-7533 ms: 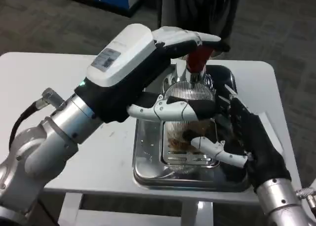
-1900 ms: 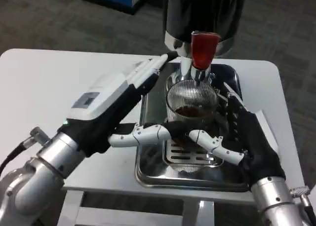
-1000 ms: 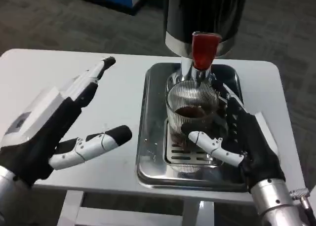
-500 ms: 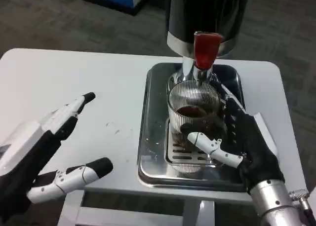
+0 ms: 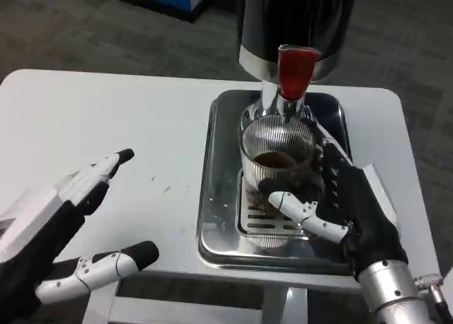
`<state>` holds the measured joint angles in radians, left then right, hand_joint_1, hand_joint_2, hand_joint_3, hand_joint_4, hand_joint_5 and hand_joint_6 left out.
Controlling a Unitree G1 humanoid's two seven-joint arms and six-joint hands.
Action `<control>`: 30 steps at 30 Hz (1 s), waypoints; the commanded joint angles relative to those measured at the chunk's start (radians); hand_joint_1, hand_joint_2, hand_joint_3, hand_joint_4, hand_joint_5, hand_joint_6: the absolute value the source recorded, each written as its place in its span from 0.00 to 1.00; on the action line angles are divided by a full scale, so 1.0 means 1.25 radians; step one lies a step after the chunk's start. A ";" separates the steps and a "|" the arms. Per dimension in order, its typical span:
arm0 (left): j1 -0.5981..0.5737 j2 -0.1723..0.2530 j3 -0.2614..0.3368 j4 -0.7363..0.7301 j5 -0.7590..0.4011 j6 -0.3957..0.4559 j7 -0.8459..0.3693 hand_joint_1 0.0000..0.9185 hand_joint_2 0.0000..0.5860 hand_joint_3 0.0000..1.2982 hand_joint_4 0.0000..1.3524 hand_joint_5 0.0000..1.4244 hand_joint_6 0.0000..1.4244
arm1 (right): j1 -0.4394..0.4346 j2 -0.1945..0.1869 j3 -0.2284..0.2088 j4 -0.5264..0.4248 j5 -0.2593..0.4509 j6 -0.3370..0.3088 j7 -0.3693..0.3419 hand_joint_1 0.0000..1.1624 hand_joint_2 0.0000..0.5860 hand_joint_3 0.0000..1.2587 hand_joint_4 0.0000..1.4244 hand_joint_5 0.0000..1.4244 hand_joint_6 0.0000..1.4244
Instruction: Grasp the cup under the faucet to collect the drink, then remove the cup.
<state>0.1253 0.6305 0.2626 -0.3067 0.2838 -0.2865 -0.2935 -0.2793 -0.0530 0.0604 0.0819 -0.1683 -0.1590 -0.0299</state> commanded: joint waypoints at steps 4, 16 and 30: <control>0.035 0.013 0.018 -0.012 -0.009 -0.019 -0.010 0.00 0.14 0.00 0.00 0.00 0.00 | -0.023 -0.009 -0.002 0.041 -0.002 -0.015 -0.001 0.66 0.30 0.08 0.12 0.13 0.14; 0.042 0.014 0.020 -0.010 -0.010 -0.024 -0.013 0.00 0.14 0.00 0.00 0.00 0.00 | -0.055 -0.029 0.007 0.068 -0.006 -0.015 0.008 0.66 0.29 0.04 0.09 0.09 0.09; 0.031 0.011 0.018 -0.009 -0.011 -0.015 -0.022 0.00 0.14 0.00 0.00 0.00 0.00 | -0.067 -0.042 0.026 0.066 -0.015 -0.002 0.032 0.64 0.27 0.00 0.05 0.05 0.06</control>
<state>0.1579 0.6310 0.2888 -0.3073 0.2750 -0.3044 -0.3070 -0.3555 -0.1022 0.0828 0.1579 -0.1745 -0.1718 0.0016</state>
